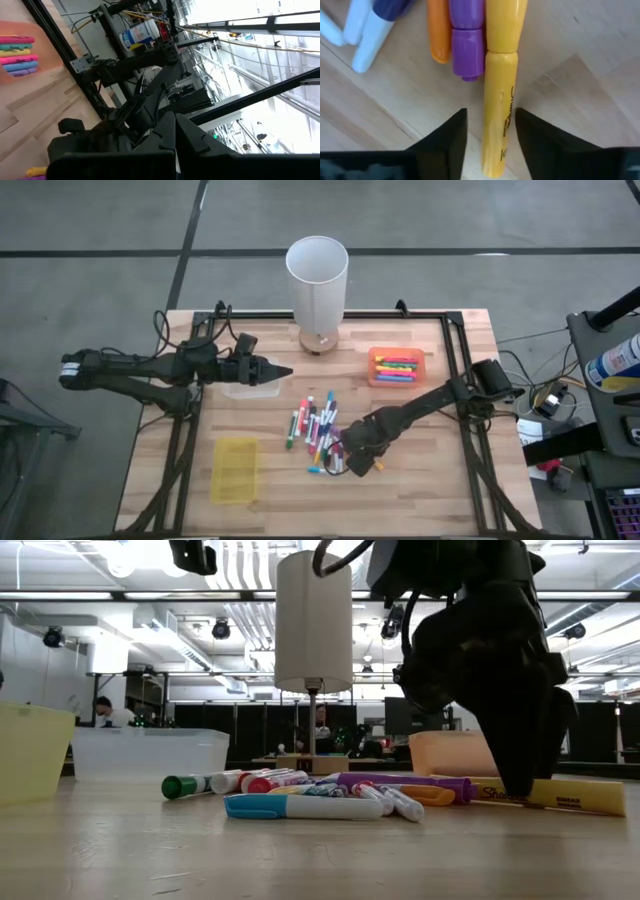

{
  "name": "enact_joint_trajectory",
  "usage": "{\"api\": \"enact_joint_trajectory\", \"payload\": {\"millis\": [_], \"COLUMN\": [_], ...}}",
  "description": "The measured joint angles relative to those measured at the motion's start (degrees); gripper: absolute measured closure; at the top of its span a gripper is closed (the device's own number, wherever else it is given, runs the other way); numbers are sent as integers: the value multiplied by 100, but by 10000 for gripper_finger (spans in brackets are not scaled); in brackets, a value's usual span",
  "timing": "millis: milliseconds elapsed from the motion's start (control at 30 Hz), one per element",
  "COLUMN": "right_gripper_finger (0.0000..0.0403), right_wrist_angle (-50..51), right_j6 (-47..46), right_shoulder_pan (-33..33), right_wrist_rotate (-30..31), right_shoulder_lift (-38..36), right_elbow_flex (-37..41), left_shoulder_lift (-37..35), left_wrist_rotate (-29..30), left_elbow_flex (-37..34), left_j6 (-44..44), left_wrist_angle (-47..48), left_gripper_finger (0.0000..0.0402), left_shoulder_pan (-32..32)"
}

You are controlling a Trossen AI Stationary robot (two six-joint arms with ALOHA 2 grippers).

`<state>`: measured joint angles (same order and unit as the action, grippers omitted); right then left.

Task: Pick & Place Markers
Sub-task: Put the yellow highlighter pen into the orange bin

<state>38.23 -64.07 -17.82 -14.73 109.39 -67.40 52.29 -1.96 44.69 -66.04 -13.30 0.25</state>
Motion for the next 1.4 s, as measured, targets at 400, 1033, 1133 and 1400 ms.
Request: {"api": "enact_joint_trajectory", "payload": {"millis": [400,1033,1133,1400], "right_gripper_finger": [360,355,356,355], "right_wrist_angle": [626,3853,3919,3892], "right_j6": [309,1912,2257,3496], "right_shoulder_pan": [20,1467,1915,3194], "right_wrist_rotate": [-34,2421,2566,2606], "right_shoulder_lift": [-297,-1829,-2060,-2188], "right_elbow_flex": [-109,-1286,-1106,-602], "left_shoulder_lift": [0,7,7,7], "left_wrist_rotate": [-4,2,-17,-34], "left_elbow_flex": [0,-2,0,0], "left_j6": [0,2,2,2], "left_wrist_angle": [3,9,7,4], "left_gripper_finger": [401,401,401,401], "left_shoulder_pan": [0,0,-4,-4]}}
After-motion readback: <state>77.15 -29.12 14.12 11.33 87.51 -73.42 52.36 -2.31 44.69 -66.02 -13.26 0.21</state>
